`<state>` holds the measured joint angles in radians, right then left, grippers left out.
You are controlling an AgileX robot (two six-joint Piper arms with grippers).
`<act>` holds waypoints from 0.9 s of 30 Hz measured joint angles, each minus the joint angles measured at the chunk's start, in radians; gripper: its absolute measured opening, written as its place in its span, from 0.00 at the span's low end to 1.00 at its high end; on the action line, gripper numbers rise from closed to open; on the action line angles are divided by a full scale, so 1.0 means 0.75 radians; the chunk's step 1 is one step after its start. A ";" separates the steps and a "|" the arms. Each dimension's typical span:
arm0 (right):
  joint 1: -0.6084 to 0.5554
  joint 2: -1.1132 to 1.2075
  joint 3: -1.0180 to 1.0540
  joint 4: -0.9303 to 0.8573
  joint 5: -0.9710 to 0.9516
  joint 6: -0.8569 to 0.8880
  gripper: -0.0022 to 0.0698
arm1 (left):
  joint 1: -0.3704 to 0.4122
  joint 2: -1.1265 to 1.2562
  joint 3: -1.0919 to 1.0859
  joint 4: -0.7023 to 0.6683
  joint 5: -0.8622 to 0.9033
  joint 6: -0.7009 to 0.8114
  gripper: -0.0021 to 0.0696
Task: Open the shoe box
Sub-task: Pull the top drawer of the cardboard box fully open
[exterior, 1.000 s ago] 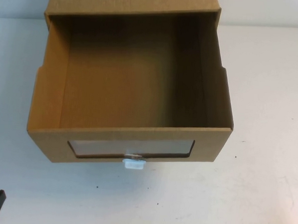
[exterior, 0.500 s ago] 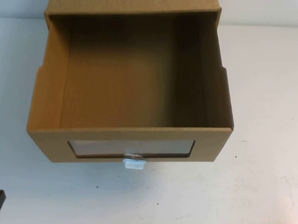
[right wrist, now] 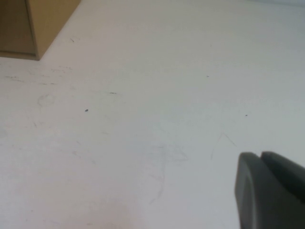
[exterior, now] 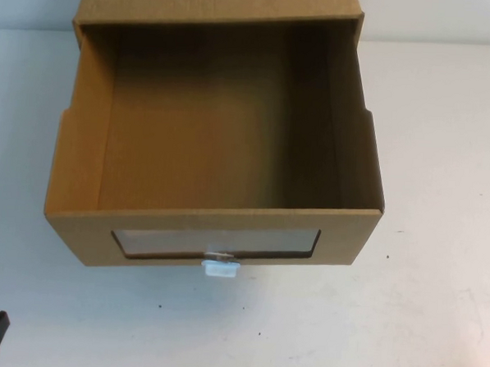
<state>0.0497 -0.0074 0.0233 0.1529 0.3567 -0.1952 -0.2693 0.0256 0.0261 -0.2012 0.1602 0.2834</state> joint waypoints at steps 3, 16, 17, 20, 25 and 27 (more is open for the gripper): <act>0.000 0.000 0.000 0.000 0.000 0.000 0.01 | 0.000 0.000 0.000 0.000 0.000 0.000 0.02; 0.000 0.000 0.000 0.000 0.000 0.000 0.01 | 0.266 -0.043 0.000 0.440 -0.001 -0.408 0.02; 0.000 0.000 0.000 0.000 0.000 0.000 0.01 | 0.288 -0.045 0.000 0.443 0.035 -0.423 0.02; 0.000 0.000 0.000 0.001 0.000 0.000 0.01 | 0.319 -0.046 0.000 0.446 0.147 -0.446 0.02; 0.000 0.000 0.000 0.003 0.000 0.000 0.01 | 0.327 -0.046 0.000 0.452 0.286 -0.452 0.02; 0.000 0.000 0.000 0.003 0.000 0.000 0.01 | 0.327 -0.049 0.000 0.454 0.301 -0.452 0.02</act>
<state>0.0497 -0.0074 0.0233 0.1553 0.3567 -0.1952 -0.0237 -0.0109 0.0261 0.1395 0.3856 -0.0553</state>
